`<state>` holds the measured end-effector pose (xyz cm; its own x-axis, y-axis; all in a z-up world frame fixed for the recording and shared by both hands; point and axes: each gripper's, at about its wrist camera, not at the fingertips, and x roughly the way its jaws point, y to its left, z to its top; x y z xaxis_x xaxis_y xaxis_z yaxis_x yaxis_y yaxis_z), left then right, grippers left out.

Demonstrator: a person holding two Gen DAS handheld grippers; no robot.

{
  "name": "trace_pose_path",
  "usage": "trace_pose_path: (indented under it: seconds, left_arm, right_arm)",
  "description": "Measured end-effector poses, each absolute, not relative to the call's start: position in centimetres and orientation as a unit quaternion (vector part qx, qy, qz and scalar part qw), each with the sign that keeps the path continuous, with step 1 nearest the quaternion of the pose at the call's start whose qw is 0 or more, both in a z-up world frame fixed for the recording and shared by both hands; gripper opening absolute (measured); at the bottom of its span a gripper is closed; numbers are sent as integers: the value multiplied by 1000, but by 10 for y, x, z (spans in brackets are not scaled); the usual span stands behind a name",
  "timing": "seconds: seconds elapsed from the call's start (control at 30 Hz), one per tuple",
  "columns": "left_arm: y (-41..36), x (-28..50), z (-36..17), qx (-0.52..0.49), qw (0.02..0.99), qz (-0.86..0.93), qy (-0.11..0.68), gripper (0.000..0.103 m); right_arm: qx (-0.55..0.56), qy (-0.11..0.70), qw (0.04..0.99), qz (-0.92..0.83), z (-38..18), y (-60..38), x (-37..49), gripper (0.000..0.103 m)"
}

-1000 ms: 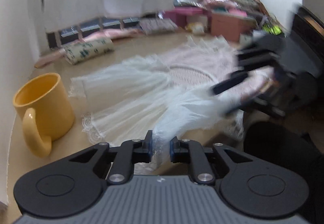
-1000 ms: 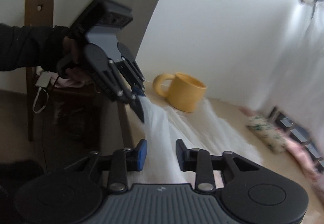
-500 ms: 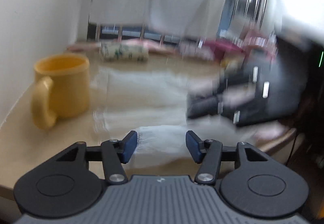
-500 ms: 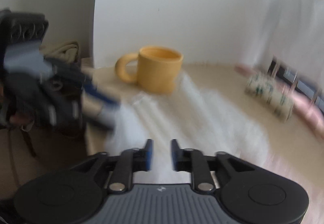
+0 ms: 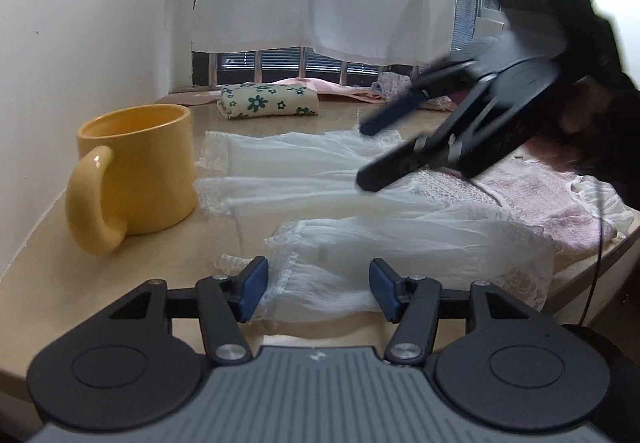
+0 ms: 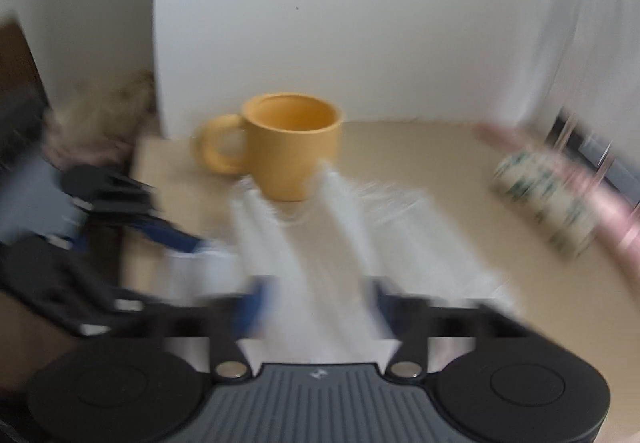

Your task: Fold clothes

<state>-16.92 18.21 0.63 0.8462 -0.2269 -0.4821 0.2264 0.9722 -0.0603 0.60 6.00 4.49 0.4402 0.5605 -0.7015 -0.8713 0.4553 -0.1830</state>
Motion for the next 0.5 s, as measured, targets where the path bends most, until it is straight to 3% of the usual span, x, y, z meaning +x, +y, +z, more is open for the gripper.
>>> trace_pose_path:
  seconds: [0.07,0.13,0.17,0.2,0.23,0.33,0.37,0.4,0.47,0.5]
  left_arm:
    - [181,-167,7,-1,960,-115,254,58]
    - [180,-168,7,-1,961,-114,253,58]
    - [180,-168,6,-1,961,-113,253,58]
    - [179,-168,6,-1,961,-112,253,58]
    - [179,-169,6,0,961,-112,253,58]
    - [179,-167,5,-3,961,-110,253,58]
    - [178,-167,6,-4,961,-110,254,58]
    - [178,-166,6,-5,961,-110,254,58]
    - [178,-165,7,-8,960,-109,256,58]
    - [178,-164,7,-10,960,-107,259,58]
  right_arm:
    - [-275,304,789,458,36,68,18,74]
    - [-252,341,769,478,28,72,33,44]
    - [-240,360,758,488,24,74,40,18]
    - [-228,374,750,496,22,75,47,1]
    - [-217,375,751,498,25,70,49,0]
    - [-190,372,760,498,35,56,53,7]
    - [-191,363,761,504,38,53,52,17]
    - [-196,350,758,514,39,51,51,47]
    - [-213,324,758,525,38,61,47,79]
    - [-220,312,757,530,37,66,46,74]
